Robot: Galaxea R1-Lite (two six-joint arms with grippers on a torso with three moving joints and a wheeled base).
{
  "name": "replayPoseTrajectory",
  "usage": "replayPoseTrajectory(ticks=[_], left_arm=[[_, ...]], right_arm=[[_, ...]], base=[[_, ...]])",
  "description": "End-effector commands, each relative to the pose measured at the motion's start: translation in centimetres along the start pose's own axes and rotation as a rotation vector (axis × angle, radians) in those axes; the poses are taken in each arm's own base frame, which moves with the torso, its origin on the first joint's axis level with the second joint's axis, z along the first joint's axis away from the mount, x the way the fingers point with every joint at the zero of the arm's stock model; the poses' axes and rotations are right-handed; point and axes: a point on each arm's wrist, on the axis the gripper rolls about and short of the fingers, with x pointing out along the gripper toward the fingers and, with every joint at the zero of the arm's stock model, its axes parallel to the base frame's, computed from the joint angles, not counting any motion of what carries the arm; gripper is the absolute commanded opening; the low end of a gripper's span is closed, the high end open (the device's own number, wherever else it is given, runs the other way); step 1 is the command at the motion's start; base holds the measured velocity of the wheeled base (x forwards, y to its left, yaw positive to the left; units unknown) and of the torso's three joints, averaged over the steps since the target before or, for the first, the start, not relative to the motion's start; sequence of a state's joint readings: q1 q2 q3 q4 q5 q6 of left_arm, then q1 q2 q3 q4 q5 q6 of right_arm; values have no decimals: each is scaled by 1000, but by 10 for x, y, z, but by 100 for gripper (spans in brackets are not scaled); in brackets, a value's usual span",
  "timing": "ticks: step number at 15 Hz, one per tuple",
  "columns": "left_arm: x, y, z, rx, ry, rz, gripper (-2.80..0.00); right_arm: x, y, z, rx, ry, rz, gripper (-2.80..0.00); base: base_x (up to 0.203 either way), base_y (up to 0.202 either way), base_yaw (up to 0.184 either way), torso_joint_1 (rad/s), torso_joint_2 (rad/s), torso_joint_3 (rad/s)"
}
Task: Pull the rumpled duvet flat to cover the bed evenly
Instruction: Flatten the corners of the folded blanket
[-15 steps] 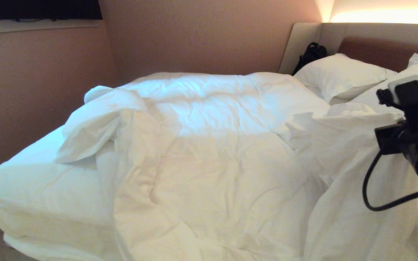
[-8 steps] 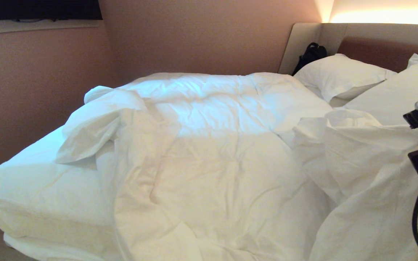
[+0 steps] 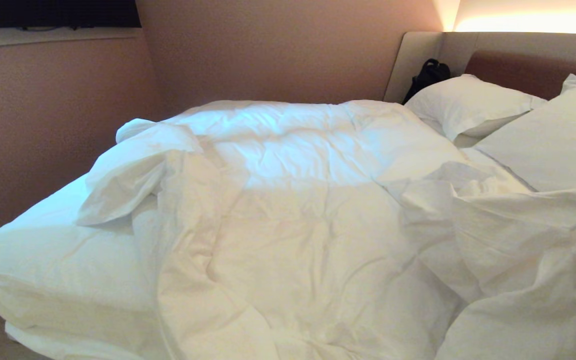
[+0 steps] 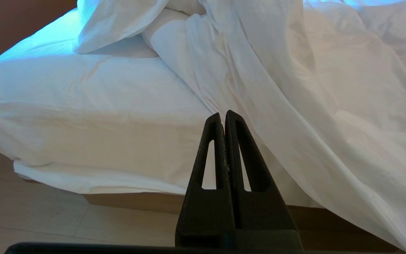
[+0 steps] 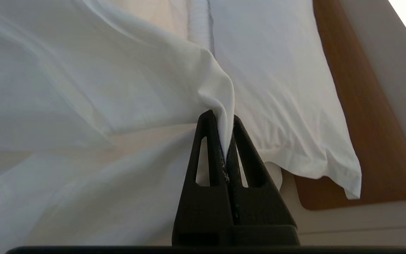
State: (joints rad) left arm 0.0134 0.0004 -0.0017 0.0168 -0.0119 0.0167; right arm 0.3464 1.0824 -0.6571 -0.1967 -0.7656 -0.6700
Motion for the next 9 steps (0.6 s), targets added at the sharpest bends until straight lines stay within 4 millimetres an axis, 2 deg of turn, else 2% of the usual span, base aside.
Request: replayPoseTrajectory(ticks=[1,5,6,9], left_arm=[[0,0,0,1,0,1,-280],[0,0,0,0,0,2,-280],[0,0,0,0,0,2,-280],[0,0,0,0,0,0,-280]], right_arm=[[-1,0,-1,-12,-4,9,-280],[2,6,-4,-42,13,25,-280],[3,7,-4,-53,16,29,0],[2,6,-4,-50,13,29,0]], base=[[0,0,0,0,0,0],[0,0,0,0,0,0],[0,0,0,0,0,0],[0,0,0,0,0,0]])
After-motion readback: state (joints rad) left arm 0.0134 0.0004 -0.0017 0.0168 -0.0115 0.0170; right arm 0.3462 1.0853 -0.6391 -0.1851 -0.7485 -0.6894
